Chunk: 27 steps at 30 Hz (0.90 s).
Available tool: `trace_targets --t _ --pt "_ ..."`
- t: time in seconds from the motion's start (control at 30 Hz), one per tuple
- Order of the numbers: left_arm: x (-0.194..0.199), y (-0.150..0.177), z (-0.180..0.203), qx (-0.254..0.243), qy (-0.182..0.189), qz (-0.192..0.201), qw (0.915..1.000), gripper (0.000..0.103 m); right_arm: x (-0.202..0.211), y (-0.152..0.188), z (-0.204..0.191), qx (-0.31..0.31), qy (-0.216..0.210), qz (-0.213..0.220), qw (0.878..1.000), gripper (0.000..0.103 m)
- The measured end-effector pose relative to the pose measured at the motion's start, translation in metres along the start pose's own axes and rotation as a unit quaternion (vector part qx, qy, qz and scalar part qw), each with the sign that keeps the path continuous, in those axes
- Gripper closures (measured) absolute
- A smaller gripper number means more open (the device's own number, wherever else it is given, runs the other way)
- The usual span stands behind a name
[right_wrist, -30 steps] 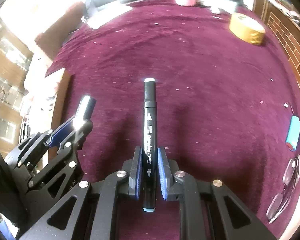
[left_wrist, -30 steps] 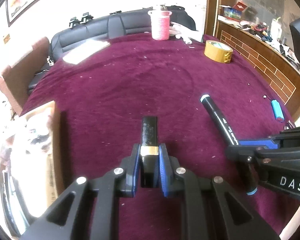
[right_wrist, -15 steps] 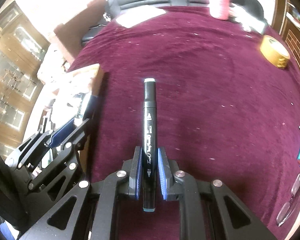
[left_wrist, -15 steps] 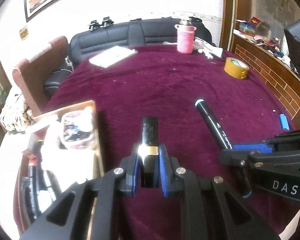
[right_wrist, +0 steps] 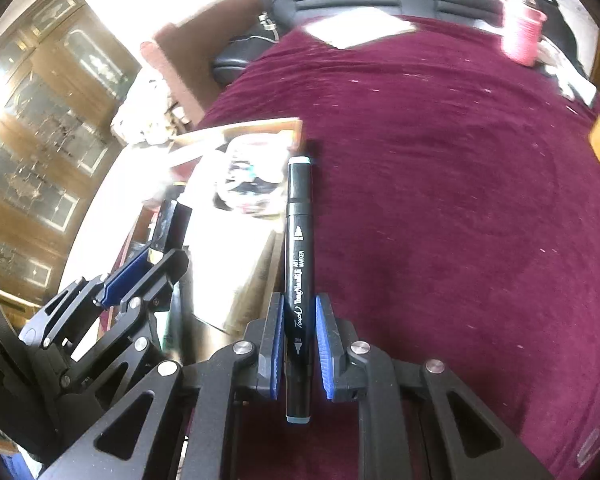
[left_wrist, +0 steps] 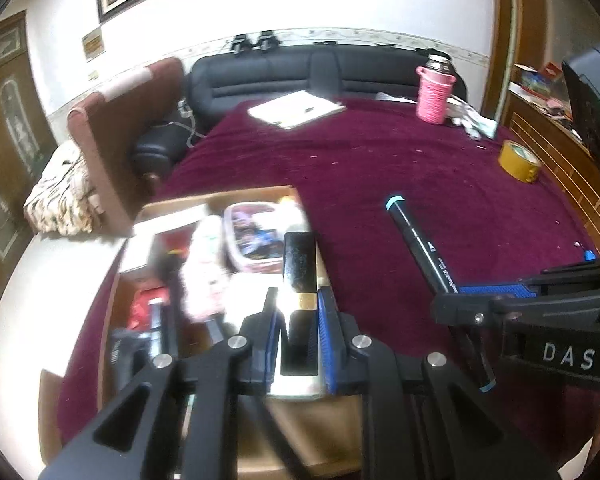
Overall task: Organize objects
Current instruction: 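Carry both markers over the cardboard box with both tools, then lower both markers into the box, opening both tools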
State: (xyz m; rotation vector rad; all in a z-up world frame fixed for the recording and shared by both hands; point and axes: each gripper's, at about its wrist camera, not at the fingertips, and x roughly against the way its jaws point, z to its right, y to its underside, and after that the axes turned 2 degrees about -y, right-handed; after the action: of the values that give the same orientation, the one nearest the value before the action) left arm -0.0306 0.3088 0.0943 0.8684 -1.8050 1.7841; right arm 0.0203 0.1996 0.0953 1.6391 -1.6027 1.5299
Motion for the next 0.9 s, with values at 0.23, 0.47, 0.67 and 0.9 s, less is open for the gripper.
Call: trace_targets --t 0.23,0.47,0.67,0.9 --pt "0.001 0.007 -0.052 0.041 -0.025 -0.010 0.9988 0.086 -0.026 -0.019 -0.037 0.024 -0.024 -0.021 0.999 0.085" --pt "-0.011 0.010 -0.089 0.070 -0.038 -0.028 0.9964 0.086 -0.059 -0.043 -0.059 0.033 -0.034 -0.047 0.998 0.085" --pt "-0.026 0.007 -0.104 0.077 -0.043 -0.041 0.9952 0.086 -0.082 -0.058 -0.072 0.035 -0.032 -0.060 0.997 0.085" --pt "-0.040 0.005 -0.109 0.079 -0.042 -0.049 0.9948 0.086 -0.101 -0.074 -0.077 0.036 -0.023 -0.068 0.997 0.085"
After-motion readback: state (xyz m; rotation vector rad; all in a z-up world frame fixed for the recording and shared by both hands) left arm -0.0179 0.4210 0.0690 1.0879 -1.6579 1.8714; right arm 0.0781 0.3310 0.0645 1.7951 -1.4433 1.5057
